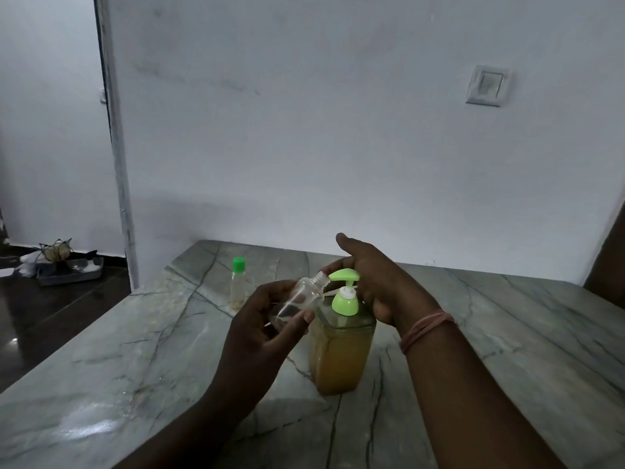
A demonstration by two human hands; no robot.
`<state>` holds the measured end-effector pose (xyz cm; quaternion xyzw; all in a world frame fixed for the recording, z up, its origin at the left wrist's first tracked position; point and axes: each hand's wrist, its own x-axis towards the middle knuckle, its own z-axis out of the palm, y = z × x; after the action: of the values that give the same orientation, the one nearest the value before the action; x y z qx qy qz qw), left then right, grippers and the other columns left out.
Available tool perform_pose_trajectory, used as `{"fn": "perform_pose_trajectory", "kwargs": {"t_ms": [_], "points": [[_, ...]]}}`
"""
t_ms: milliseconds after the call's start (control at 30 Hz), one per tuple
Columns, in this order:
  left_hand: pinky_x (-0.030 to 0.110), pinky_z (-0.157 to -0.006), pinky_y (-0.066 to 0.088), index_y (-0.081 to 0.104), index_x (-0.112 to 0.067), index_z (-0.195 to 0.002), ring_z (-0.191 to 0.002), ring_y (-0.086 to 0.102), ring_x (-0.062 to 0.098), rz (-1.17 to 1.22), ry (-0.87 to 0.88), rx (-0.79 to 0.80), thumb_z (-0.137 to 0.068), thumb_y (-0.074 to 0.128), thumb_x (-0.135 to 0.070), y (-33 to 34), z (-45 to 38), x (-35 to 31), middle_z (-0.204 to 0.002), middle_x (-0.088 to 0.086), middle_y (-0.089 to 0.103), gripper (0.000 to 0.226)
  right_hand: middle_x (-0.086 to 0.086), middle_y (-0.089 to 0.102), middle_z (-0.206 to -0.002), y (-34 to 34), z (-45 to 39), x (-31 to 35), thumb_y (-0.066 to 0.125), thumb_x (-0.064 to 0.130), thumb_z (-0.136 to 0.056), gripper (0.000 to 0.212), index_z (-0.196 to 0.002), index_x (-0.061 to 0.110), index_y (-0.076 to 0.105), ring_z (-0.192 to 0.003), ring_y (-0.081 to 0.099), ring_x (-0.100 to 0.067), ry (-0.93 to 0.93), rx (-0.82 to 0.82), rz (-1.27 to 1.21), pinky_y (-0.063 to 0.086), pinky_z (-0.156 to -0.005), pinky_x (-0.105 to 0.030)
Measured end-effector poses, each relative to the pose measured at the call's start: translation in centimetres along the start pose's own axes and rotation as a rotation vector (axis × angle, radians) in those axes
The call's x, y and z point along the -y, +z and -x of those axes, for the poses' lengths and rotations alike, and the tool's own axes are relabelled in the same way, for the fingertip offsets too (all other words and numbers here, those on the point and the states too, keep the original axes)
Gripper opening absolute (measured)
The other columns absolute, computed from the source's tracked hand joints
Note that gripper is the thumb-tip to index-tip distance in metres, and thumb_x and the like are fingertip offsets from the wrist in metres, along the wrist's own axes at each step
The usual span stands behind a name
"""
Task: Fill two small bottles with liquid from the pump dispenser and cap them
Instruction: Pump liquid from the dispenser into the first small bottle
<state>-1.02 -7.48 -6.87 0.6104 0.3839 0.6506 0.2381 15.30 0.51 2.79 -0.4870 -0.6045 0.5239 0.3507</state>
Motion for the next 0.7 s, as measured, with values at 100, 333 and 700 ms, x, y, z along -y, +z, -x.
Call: {"fn": "perform_pose_trajectory", "kwargs": {"t_ms": [100, 333, 700], "points": [[0.036, -0.070, 0.062, 0.063, -0.026, -0.114, -0.091, 0.071, 0.021, 0.006, -0.001, -0.009, -0.081, 0.073, -0.027, 0.0, -0.2, 0.1, -0.105, -0.007, 0.070, 0.035, -0.013, 0.072, -0.076, 0.4, -0.7, 0.1, 0.046, 0.061, -0.091, 0.058, -0.080, 0.009, 0.071, -0.069, 0.066, -0.025, 0.037, -0.073, 0.012, 0.049, -0.073, -0.033], [0.037, -0.070, 0.061, 0.064, -0.022, -0.118, -0.093, 0.071, 0.024, 0.005, 0.000, 0.007, -0.082, 0.076, -0.024, 0.2, -0.1, 0.2, -0.107, -0.006, 0.071, 0.039, -0.005, 0.059, -0.103, 0.7, -0.6, -0.1, 0.054, 0.052, -0.092, 0.038, -0.106, 0.017, 0.061, -0.085, 0.057, -0.021, 0.039, -0.118, 0.122, 0.042, -0.066, -0.027], [0.031, -0.053, 0.055, 0.065, -0.029, -0.112, -0.066, 0.066, 0.019, 0.050, -0.022, -0.030, -0.082, 0.073, -0.040, 0.0, -0.4, 0.6, -0.094, -0.001, 0.071, 0.033, -0.007, 0.062, -0.108, 0.9, -1.5, 0.5, 0.060, 0.060, -0.083, 0.060, -0.122, 0.014, 0.064, -0.100, 0.059, -0.027, 0.019, -0.175, 0.461, 0.048, -0.098, -0.043]]}}
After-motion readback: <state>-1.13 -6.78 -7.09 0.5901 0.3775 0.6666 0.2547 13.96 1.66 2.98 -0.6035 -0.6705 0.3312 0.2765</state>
